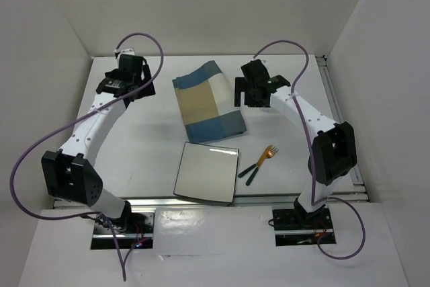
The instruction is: Set the dinner table for one person
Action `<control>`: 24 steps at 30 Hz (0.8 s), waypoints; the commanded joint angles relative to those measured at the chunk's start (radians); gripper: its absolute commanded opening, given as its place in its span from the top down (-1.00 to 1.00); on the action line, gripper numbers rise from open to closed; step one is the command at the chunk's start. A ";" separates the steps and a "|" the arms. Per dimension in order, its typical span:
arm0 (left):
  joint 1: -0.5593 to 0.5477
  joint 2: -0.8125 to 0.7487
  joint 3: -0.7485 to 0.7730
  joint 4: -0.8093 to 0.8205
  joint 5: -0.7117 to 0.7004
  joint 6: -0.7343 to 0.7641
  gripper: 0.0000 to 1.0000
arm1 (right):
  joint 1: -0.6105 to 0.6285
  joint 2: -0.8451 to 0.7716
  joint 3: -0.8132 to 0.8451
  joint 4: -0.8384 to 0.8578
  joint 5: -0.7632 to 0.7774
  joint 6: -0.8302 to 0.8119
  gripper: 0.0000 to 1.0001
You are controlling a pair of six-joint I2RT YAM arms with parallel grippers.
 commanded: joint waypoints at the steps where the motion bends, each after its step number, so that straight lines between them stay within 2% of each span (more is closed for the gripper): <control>1: -0.005 0.004 0.094 -0.114 0.015 -0.060 -1.00 | 0.030 -0.030 0.044 -0.037 0.051 0.021 -1.00; 4: -0.005 0.036 0.134 -0.158 0.073 -0.051 -1.00 | 0.031 -0.075 0.019 0.003 0.052 0.021 -1.00; 6: -0.005 0.047 0.134 -0.159 0.165 -0.042 -1.00 | 0.031 -0.089 0.008 0.023 0.041 0.011 -1.00; 9: -0.040 0.047 0.108 -0.151 0.251 -0.051 -0.71 | 0.031 -0.100 0.008 0.032 0.021 0.011 -1.00; 16: -0.125 0.104 0.027 -0.148 0.380 -0.157 -0.63 | 0.031 -0.154 -0.033 0.012 0.022 0.036 -1.00; 19: -0.158 0.104 -0.027 -0.093 0.479 -0.227 -0.49 | 0.031 -0.209 -0.094 0.058 0.022 0.045 -1.00; 20: -0.172 0.104 -0.060 -0.059 0.509 -0.268 -0.34 | 0.031 -0.235 -0.108 0.067 0.022 0.056 -0.96; 21: -0.186 0.104 -0.079 -0.041 0.558 -0.289 -0.27 | 0.031 -0.235 -0.119 0.067 0.013 0.065 -0.96; 24: -0.204 0.127 -0.162 0.010 0.601 -0.374 -0.14 | 0.031 -0.249 -0.130 0.081 0.013 0.074 -0.94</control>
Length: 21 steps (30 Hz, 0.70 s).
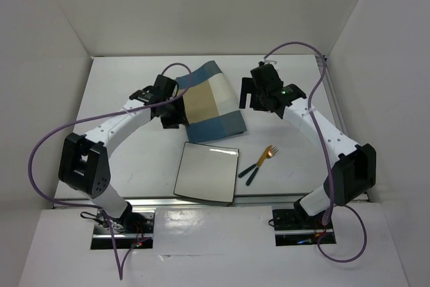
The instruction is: Set the dinner table for one person
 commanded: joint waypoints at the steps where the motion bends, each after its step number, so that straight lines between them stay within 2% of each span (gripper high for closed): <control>1: -0.011 0.026 -0.069 0.104 0.141 -0.134 -0.06 | 0.007 -0.043 -0.009 0.067 0.004 0.031 -0.91; 7: -0.022 0.075 -0.094 0.178 0.204 -0.157 0.00 | 0.007 -0.033 0.033 0.032 0.013 0.031 -0.91; 9: -0.032 0.097 -0.060 0.166 0.213 -0.157 0.00 | 0.007 -0.033 0.033 0.032 0.022 0.031 -0.91; 11: -0.032 0.127 -0.040 0.143 0.167 -0.169 -0.07 | 0.007 -0.033 0.033 0.022 0.022 0.031 -0.91; 13: -0.032 0.137 -0.020 0.100 0.114 -0.169 -0.26 | 0.007 -0.042 0.033 0.021 0.022 0.040 -0.91; 16: -0.007 0.161 -0.006 0.104 0.104 -0.125 -0.35 | 0.007 -0.042 0.033 0.009 0.022 0.040 -0.91; 21: 0.023 0.224 -0.006 0.127 0.239 -0.076 -0.33 | 0.007 -0.042 0.033 0.000 0.031 0.040 -0.94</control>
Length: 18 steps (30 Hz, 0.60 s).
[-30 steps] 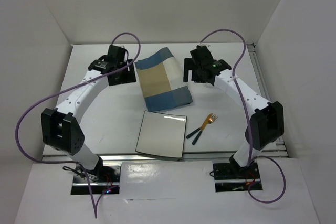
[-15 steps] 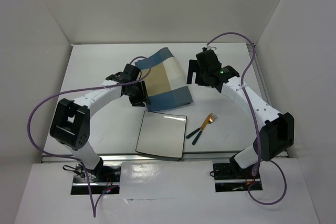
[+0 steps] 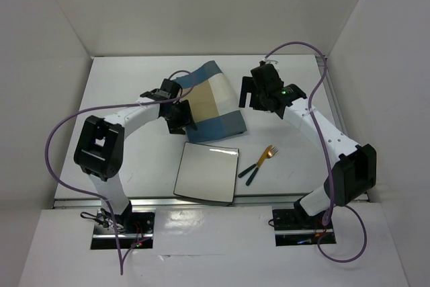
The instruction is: Set the dinner table for one person
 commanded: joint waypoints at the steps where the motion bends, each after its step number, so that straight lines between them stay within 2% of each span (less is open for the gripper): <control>1: 0.014 0.038 0.037 -0.003 0.069 0.041 -0.33 | 0.007 -0.028 0.033 -0.011 0.030 0.012 -0.94; 6: 0.023 0.029 0.001 0.022 0.103 0.041 -0.53 | 0.007 -0.010 0.042 -0.021 0.030 0.012 -0.94; 13: 0.023 0.098 0.022 0.032 0.135 0.063 -0.43 | 0.007 0.012 0.053 -0.011 0.030 0.003 -0.94; 18: 0.023 0.107 0.021 0.020 0.126 0.072 -0.46 | 0.007 0.033 0.062 -0.011 0.030 0.003 -0.96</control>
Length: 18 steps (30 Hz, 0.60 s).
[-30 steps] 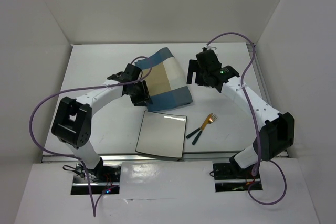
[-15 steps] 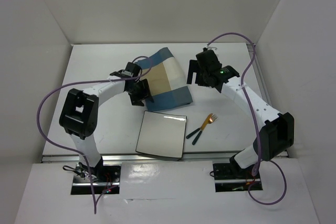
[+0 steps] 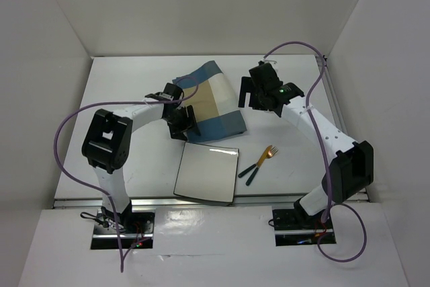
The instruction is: Set the dinner table for one person
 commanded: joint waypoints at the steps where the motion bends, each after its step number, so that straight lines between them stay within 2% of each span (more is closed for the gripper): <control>1: 0.003 0.000 0.019 0.001 0.018 0.026 -0.50 | 0.007 0.007 0.046 0.000 0.020 0.002 -0.96; 7: 0.003 0.031 0.019 0.011 -0.002 0.044 -0.57 | 0.007 0.007 0.046 0.000 0.020 0.002 -0.96; 14: 0.003 0.043 0.008 0.048 0.034 0.044 -0.27 | 0.007 0.026 0.055 -0.009 0.020 0.002 -0.96; 18: 0.003 0.033 0.008 0.059 0.034 0.044 0.11 | 0.007 0.026 0.055 -0.009 0.020 0.011 -0.96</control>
